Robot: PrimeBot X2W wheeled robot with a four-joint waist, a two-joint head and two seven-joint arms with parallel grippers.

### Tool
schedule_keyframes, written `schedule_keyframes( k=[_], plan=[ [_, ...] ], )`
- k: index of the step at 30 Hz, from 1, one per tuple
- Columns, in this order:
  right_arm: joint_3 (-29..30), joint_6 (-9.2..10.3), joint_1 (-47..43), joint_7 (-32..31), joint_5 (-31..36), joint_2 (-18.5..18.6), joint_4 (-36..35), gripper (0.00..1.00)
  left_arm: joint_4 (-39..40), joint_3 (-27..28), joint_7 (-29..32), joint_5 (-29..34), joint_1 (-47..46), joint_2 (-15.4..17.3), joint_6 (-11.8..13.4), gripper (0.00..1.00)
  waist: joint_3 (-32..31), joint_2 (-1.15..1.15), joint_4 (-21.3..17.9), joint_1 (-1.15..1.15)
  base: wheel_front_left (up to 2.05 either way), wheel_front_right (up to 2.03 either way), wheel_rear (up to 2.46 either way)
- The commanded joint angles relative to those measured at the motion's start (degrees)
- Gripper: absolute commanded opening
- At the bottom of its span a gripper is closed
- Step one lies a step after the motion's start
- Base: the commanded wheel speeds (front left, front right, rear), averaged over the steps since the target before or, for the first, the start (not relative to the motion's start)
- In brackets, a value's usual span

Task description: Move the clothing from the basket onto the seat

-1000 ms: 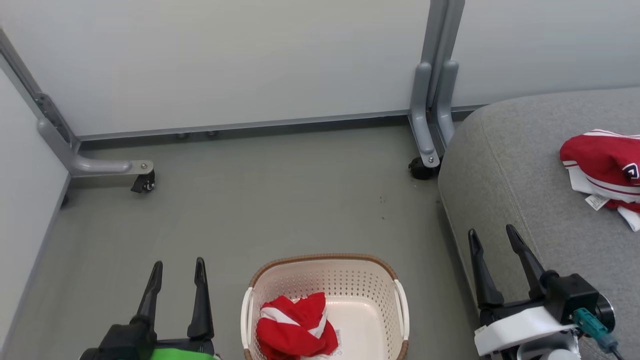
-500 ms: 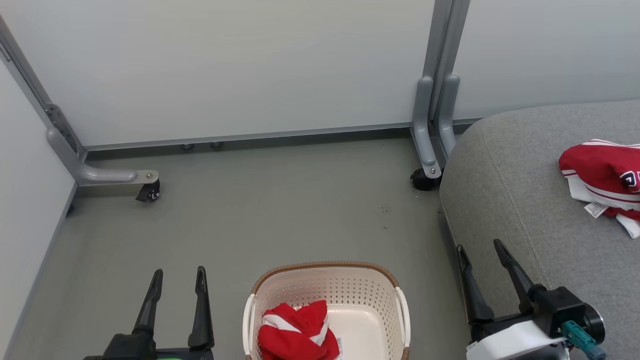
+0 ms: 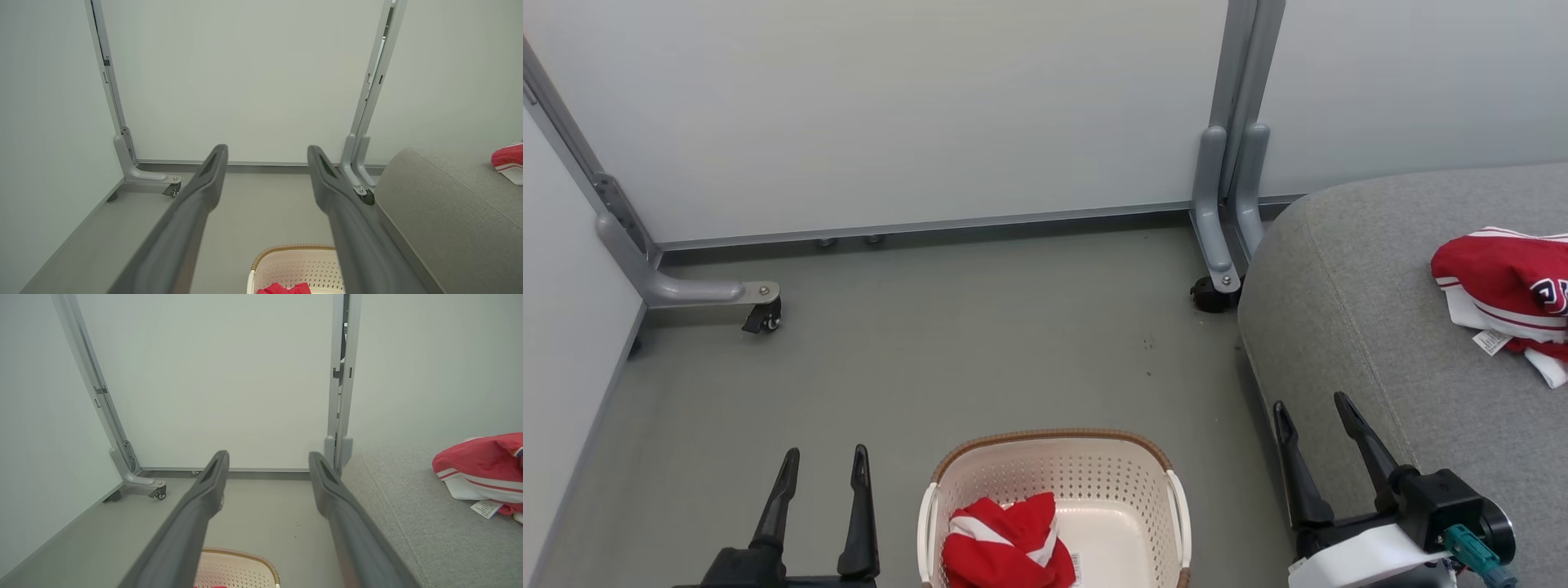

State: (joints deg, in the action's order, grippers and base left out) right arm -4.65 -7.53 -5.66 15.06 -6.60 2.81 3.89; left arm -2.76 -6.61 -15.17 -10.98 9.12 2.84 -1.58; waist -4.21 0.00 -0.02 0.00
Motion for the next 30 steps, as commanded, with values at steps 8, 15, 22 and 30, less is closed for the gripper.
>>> schedule_keyframes(
  k=[8,15,22,30],
  plan=[
    [0.0,0.08,-1.0,0.2,0.3,0.2,0.3,1.00,-1.0,-0.4,0.0,0.3,0.5,0.1,-0.8,1.00,0.0,0.00,-0.3,0.00,0.00,0.00,0.00],
    [1.2,0.08,-0.3,0.2,0.0,0.2,-0.2,1.00,-2.3,-1.4,0.0,2.2,-0.9,0.1,-2.0,1.00,1.8,0.00,-0.2,0.00,0.00,0.00,0.00],
    [3.5,0.08,3.1,0.2,1.0,0.2,-1.2,1.00,-6.2,-5.7,0.0,10.1,-8.3,0.5,-3.4,1.00,9.6,0.00,-0.3,0.00,0.00,0.00,0.00],
    [4.1,0.08,13.9,0.2,1.5,0.1,-2.9,1.00,-19.5,-15.9,0.0,18.9,-26.9,6.0,-5.1,1.00,27.5,0.00,-3.1,0.00,0.00,0.00,0.00]
  ],
)
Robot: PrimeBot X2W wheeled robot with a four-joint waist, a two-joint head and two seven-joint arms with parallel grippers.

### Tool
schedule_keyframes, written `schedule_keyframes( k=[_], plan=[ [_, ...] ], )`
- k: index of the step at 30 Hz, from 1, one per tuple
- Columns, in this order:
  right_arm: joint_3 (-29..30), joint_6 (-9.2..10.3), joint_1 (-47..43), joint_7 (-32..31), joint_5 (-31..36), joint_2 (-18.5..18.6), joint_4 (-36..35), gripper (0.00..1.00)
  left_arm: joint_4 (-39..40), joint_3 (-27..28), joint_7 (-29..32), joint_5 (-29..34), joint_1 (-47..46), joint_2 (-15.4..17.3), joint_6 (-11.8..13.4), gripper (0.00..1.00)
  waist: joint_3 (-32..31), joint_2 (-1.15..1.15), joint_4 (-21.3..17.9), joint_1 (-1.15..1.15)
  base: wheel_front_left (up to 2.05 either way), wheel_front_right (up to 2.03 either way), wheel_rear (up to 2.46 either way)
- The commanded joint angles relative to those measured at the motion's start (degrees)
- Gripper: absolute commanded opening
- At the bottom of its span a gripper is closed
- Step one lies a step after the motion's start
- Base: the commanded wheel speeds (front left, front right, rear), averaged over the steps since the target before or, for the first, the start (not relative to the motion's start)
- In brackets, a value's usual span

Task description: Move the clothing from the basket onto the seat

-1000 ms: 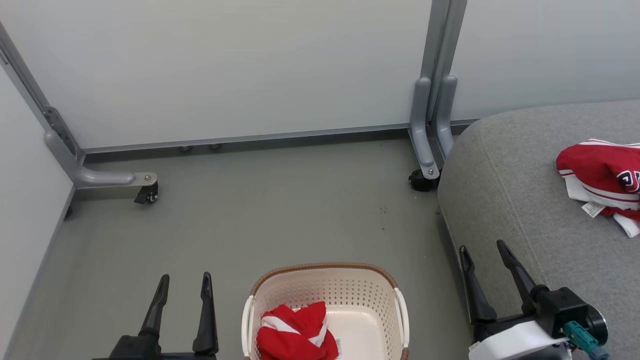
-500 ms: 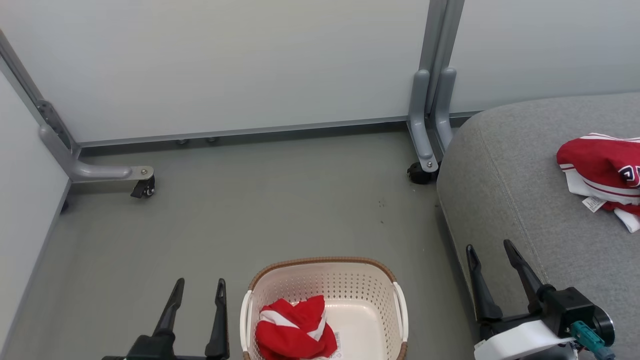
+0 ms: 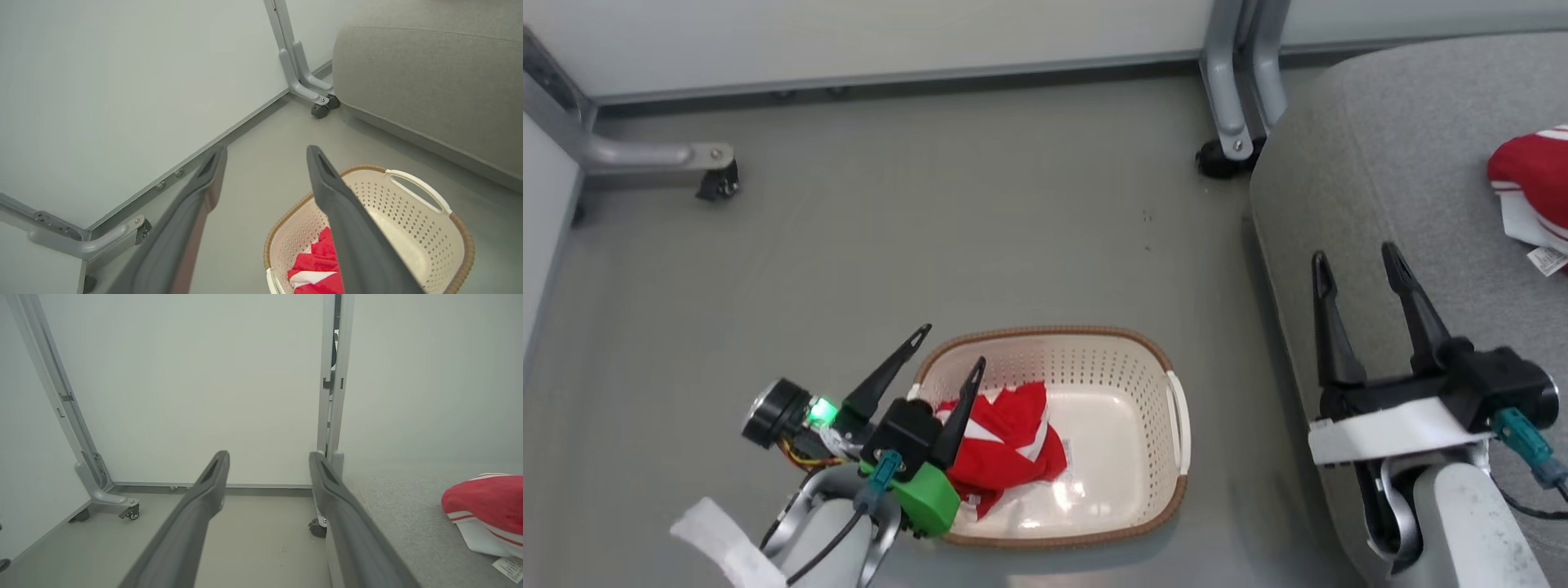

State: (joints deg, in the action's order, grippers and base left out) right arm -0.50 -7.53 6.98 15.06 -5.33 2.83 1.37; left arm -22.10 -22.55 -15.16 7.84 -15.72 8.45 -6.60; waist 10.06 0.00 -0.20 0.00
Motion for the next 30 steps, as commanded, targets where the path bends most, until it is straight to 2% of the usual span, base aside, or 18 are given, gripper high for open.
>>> schedule_keyframes(
  k=[1,7,10,16,20,23,30],
  plan=[
    [-0.1,0.08,2.4,0.2,0.1,0.1,-0.4,1.00,-2.2,-1.0,0.0,0.4,-4.2,0.9,-0.3,1.00,14.8,0.00,-3.3,0.00,0.00,0.00,0.00],
    [0.3,0.07,7.5,0.2,0.1,0.1,-1.8,1.00,-16.2,-11.2,0.0,5.8,-17.3,4.1,-0.9,1.00,23.3,0.00,-5.6,0.00,0.00,0.00,0.00],
    [0.3,0.07,9.3,0.2,0.4,0.1,-2.3,1.00,-25.7,-20.8,0.4,6.8,-25.5,4.4,-0.9,1.00,27.8,0.00,-6.6,0.00,0.00,0.00,0.00],
    [-0.6,0.08,13.0,0.2,-0.8,0.1,-4.1,1.00,-38.5,-34.6,2.1,6.0,-37.4,3.1,-0.9,1.00,34.9,0.00,-8.5,0.00,0.00,0.00,0.00],
    [-1.6,0.08,15.2,0.2,-1.4,0.1,-4.4,1.00,-45.2,-41.7,3.0,4.7,-42.6,1.5,-0.9,1.00,38.4,0.00,-10.1,0.00,0.00,0.00,0.00],
    [-1.8,0.08,16.3,0.2,-2.0,0.1,-4.8,1.00,-48.5,-46.0,3.9,5.0,-46.1,1.1,-0.9,1.00,40.7,0.00,-11.2,0.00,0.00,0.00,0.00],
    [-2.2,0.08,17.3,0.2,-4.0,0.1,-5.3,1.00,-51.1,-48.9,5.5,1.4,-48.8,2.2,-0.9,1.00,44.9,0.00,-13.6,0.00,0.00,0.00,0.00]
  ],
)
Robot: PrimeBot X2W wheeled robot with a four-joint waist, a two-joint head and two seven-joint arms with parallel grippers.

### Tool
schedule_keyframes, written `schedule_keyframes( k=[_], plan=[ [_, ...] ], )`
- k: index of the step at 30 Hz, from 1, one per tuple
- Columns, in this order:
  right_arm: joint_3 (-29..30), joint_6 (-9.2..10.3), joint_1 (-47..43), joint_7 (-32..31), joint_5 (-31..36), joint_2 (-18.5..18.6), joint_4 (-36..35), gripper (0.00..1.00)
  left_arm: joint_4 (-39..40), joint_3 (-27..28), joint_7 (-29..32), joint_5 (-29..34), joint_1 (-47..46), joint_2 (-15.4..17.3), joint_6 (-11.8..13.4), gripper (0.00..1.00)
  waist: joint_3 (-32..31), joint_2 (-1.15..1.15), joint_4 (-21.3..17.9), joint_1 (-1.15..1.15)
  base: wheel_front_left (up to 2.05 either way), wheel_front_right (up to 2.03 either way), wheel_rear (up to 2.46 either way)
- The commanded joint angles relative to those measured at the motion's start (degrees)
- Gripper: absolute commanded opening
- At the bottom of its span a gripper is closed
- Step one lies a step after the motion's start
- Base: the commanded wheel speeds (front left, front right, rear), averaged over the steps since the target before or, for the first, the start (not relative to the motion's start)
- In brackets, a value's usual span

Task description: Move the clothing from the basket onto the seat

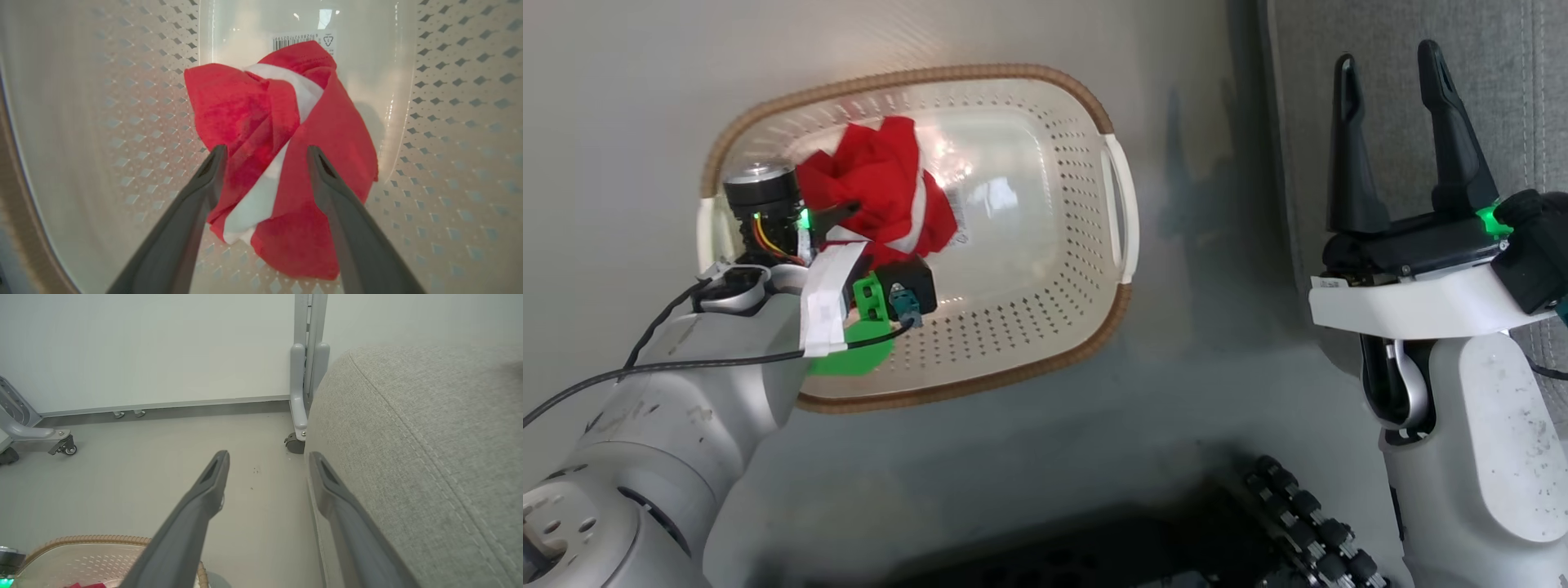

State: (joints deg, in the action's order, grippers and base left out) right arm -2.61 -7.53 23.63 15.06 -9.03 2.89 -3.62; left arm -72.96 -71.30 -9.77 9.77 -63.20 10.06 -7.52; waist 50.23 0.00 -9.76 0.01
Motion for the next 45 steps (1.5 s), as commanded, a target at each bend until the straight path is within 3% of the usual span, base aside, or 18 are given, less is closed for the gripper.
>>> schedule_keyframes(
  k=[1,6,13,21,22,23,30,36,45],
  plan=[
    [-0.2,0.08,0.7,0.2,-0.7,0.0,-0.3,1.00,-0.5,-0.5,0.8,-1.2,-1.4,0.8,0.1,1.00,5.3,0.00,-4.4,-0.01,0.00,0.00,0.00],
    [-1.8,0.08,1.7,0.2,-2.5,0.0,-0.1,1.00,-0.8,-1.7,3.1,0.3,-4.0,1.9,0.1,1.00,7.7,0.00,-5.8,-0.01,0.00,0.00,0.00],
    [-3.9,0.08,2.4,0.2,-5.0,0.0,-0.8,1.00,-0.9,-2.0,10.5,-4.2,-2.8,2.8,0.1,1.00,9.8,0.00,-7.2,-0.01,0.00,0.00,0.00],
    [-4.4,0.08,2.7,0.2,-5.4,0.0,-1.2,1.00,-0.9,-2.1,11.4,-5.4,-3.5,4.3,0.1,1.00,11.3,0.00,-8.1,-0.01,0.00,0.00,0.00],
    [-4.3,0.08,2.7,0.2,-5.4,0.0,-1.1,1.00,-0.9,-2.1,11.4,-5.4,-3.4,4.3,0.1,0.38,11.3,0.00,-8.0,-0.01,0.00,0.00,0.00],
    [-4.1,0.08,2.6,0.2,-5.2,0.0,-1.0,1.00,-0.9,-2.1,11.2,-5.3,-3.2,4.3,0.1,0.00,11.3,0.00,-8.0,-0.01,0.00,0.00,0.00],
    [-4.7,0.08,1.8,0.2,-3.5,0.0,0.1,1.00,-0.5,-2.1,6.4,-6.9,-2.7,1.7,0.1,0.00,8.7,0.00,-5.8,-0.01,0.00,0.00,0.00],
    [-4.1,0.08,1.2,0.2,-1.1,0.1,0.9,1.00,0.2,-1.5,0.5,-10.9,-1.2,-0.9,0.2,0.00,2.7,0.00,-4.1,-0.01,0.00,0.00,0.00],
    [-1.5,0.08,-4.6,0.2,2.4,0.1,3.6,1.00,4.3,6.7,-5.3,-20.5,6.9,-4.4,5.2,0.00,-10.8,0.00,-0.6,-0.01,0.00,0.00,0.00]
  ],
)
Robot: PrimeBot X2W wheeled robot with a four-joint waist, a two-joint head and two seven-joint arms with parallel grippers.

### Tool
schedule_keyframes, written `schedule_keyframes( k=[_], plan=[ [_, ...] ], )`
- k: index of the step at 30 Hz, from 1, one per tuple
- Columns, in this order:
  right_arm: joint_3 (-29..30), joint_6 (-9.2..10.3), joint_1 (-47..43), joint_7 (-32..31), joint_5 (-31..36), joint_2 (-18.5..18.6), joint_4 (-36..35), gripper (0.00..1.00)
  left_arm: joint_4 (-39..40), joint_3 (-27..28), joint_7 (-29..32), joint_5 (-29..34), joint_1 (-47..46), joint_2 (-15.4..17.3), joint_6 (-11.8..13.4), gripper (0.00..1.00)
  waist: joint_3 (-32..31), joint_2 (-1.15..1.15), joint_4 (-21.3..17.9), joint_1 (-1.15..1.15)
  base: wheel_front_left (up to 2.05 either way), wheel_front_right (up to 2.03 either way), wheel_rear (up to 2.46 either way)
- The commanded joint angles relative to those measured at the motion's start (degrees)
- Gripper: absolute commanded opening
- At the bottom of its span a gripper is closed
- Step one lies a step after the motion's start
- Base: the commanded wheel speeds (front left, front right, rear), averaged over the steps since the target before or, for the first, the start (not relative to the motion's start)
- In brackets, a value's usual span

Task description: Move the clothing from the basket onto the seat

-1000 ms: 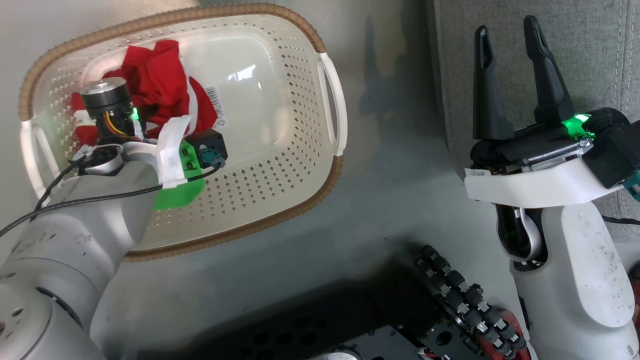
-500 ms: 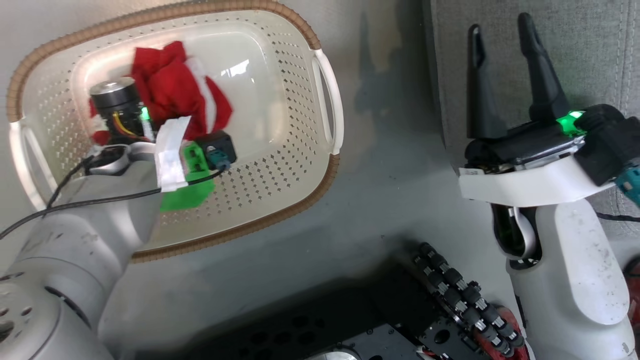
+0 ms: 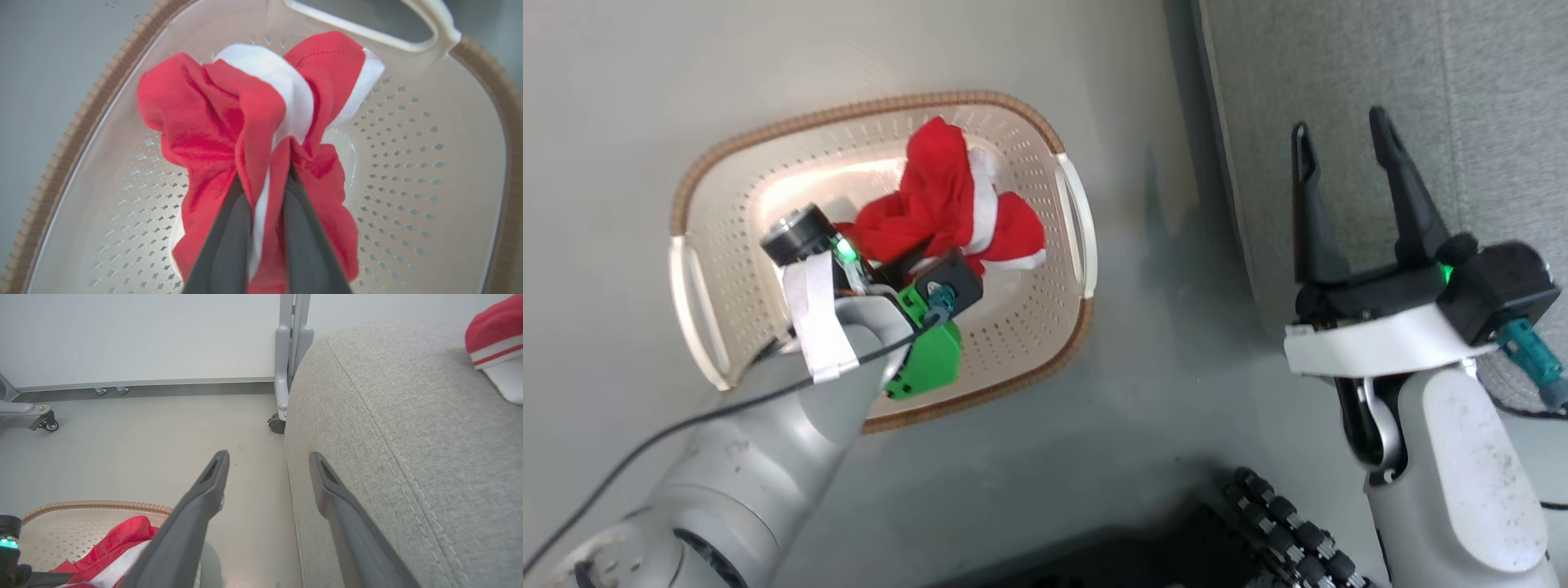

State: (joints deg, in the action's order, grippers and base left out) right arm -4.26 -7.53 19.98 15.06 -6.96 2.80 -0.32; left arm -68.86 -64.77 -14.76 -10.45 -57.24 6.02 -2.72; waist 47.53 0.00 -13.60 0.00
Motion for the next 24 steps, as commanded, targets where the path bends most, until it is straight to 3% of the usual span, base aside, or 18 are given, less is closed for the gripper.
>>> schedule_keyframes(
  k=[1,11,24],
  plan=[
    [0.2,0.08,-2.0,0.2,0.8,0.2,0.8,1.00,1.5,1.4,-0.5,-1.9,2.7,-0.5,0.6,0.00,-10.1,0.00,3.8,0.00,0.00,0.00,0.00],
    [-0.1,0.08,-10.5,0.2,3.2,0.2,5.0,1.00,21.4,12.7,-0.4,-9.3,17.7,1.7,3.5,0.00,-26.1,0.00,7.0,0.00,0.00,0.00,0.00],
    [-4.1,0.08,-20.4,0.2,1.7,2.8,8.5,1.00,38.2,29.0,-0.5,-9.5,38.1,2.2,6.0,0.00,-44.9,0.00,6.3,0.00,0.00,0.00,0.00]
  ],
)
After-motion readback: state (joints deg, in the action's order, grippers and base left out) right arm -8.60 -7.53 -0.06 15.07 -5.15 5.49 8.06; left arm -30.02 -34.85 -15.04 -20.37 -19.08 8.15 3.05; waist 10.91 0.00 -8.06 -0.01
